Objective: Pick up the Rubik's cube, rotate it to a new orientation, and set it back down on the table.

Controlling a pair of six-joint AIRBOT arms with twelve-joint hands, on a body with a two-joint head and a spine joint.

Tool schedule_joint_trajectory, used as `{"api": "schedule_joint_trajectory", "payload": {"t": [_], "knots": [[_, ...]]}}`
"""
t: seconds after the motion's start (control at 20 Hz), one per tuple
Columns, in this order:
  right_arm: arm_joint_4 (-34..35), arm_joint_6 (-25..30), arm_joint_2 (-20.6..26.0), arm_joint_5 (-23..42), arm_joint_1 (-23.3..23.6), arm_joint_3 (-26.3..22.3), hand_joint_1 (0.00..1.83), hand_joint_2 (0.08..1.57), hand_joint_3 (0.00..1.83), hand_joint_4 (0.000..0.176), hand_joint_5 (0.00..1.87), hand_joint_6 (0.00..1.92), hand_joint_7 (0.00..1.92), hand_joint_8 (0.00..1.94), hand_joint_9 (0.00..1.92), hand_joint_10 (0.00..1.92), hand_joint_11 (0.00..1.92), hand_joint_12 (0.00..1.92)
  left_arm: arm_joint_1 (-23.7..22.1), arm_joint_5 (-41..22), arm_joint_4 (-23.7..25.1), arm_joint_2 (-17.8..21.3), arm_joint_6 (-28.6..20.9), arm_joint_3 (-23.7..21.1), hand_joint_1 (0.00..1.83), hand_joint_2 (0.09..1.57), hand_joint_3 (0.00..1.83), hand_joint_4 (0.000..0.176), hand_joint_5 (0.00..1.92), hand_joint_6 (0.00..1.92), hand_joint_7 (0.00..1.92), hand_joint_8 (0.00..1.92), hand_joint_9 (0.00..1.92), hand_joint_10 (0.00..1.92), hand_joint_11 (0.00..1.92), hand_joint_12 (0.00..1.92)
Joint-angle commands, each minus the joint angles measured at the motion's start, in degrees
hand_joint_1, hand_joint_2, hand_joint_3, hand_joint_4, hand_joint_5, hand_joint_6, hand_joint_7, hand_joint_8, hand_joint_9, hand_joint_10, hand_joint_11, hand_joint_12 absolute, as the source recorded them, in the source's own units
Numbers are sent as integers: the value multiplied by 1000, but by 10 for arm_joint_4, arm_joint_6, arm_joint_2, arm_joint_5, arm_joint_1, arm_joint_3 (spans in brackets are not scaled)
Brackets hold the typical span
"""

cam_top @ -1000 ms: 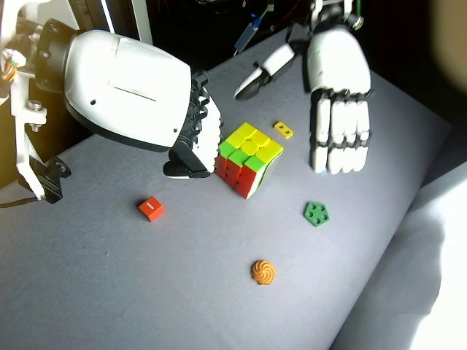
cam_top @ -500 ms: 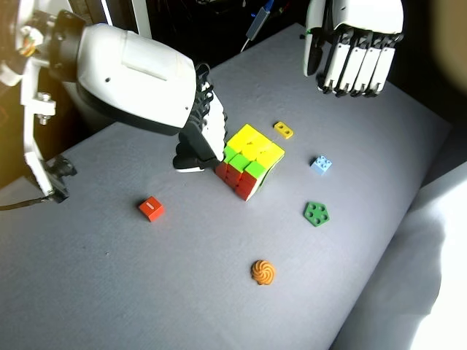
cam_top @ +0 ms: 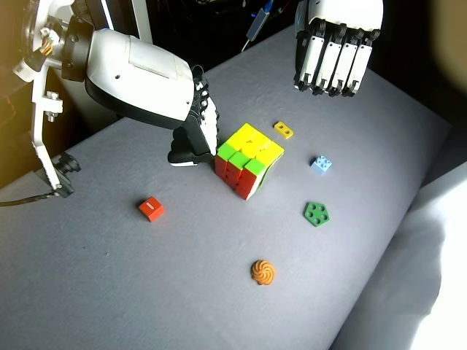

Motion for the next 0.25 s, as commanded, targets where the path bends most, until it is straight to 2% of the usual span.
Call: {"api": "schedule_joint_trajectory", "payload": {"t": [0.0,0.05,0.1,0.15,0.2], "knots": [[14,-2,0,-26,6,-5,544,1518,5,0,638,1921,762,1941,783,1921,815,1921,-8,-45,-12,1,3,-2,1010,1429,3,0,520,1668,454,1921,540,1921,558,1921],[14,-2,0,-31,6,-6,527,1525,5,0,630,1921,755,1941,778,1921,801,1921,-8,-46,-13,1,3,-2,1043,1413,0,0,535,1585,494,1921,563,1921,564,1921],[15,-2,0,-32,7,-6,536,1527,3,0,641,1921,761,1941,777,1921,800,1921,-8,-46,-14,1,3,-2,1002,1433,7,0,495,1694,468,1921,567,1921,560,1921],[15,-2,0,-32,7,-6,576,1517,0,0,647,1921,769,1941,782,1921,809,1921,-8,-46,-14,1,3,-2,994,1437,8,0,482,1713,469,1921,567,1921,558,1921],[15,-2,-1,-32,6,-6,572,1517,0,0,637,1921,764,1941,777,1921,808,1921,-8,-47,-14,1,3,-1,1019,1425,2,0,499,1651,494,1921,582,1921,571,1921]]}}
